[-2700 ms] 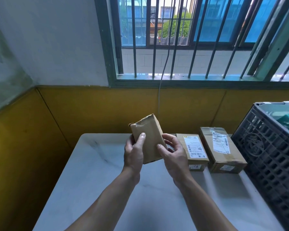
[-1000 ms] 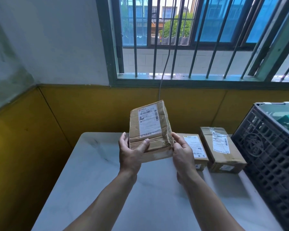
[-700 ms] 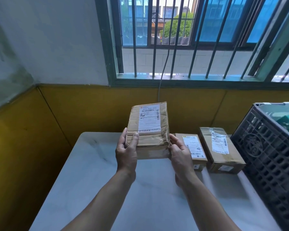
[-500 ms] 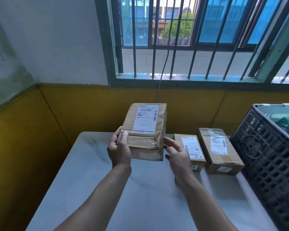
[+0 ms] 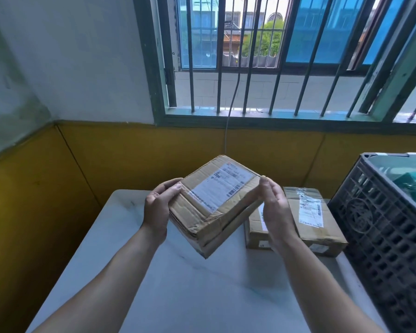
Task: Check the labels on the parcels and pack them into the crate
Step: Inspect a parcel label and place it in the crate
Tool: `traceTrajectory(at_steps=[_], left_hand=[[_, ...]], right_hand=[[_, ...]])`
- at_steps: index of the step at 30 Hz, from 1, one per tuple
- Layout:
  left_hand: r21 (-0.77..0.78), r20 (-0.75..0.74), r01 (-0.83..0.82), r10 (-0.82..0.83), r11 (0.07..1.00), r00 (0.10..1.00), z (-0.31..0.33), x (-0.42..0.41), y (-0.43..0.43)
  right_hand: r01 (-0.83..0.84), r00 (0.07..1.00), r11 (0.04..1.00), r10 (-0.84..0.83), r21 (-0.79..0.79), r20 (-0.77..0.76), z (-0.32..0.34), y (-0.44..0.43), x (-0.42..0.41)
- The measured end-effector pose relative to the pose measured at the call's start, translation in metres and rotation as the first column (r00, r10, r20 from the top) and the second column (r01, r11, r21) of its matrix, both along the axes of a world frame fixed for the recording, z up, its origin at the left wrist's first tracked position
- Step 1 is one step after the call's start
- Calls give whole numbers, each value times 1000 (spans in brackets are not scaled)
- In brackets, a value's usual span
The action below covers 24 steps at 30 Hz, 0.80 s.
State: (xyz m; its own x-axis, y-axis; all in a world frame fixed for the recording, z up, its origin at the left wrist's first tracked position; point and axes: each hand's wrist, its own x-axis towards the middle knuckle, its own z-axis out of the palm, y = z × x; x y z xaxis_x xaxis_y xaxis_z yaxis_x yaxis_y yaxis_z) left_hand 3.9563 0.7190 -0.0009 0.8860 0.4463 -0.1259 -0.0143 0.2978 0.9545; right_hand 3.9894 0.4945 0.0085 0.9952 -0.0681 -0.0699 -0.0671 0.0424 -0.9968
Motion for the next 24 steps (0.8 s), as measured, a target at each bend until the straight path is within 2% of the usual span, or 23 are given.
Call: traceTrajectory(at_steps=[3,5,8,9,11,14,17,19,21,24], left_hand=[[28,12,-40,40,999,999,-2,-1,-13],[84,-25,-156,158,984,987,-5,2,-23],[248,-182,-357,405,900,896,-9,8,-36],[306,-220,-371,445,877,868,-10,8,-42],[314,-233,-387,466,867,854,-13,1,-58],[186,-190,-378,411,907,892,-18,-13,-80],[33,-103,-209,211,977,972,-21,-28,-103],[-52,-65,-115,112,992,992,-20,-32,-115],[-86,-45,-71,67,994,997,-18,-35,-123],[-52,-24,-55,53,997,998,-15,-41,-135]], right_hand=[[-42,999,998,43,54,-9,-3,-10,0],[-28,1000,997,29,65,-10,-7,-17,-2],[8,1000,997,-7,81,-19,-8,-25,-9],[16,1000,997,-14,74,-21,-9,-29,-10],[24,999,999,-23,49,-29,-13,-41,-14],[50,997,995,-45,86,-61,-20,-56,-16],[32,996,987,-19,155,-82,-20,-65,-23],[13,997,990,-3,143,-73,-19,-70,-28],[-2,999,990,9,138,-52,-19,-77,-32],[-21,999,992,24,124,-27,-17,-89,-38]])
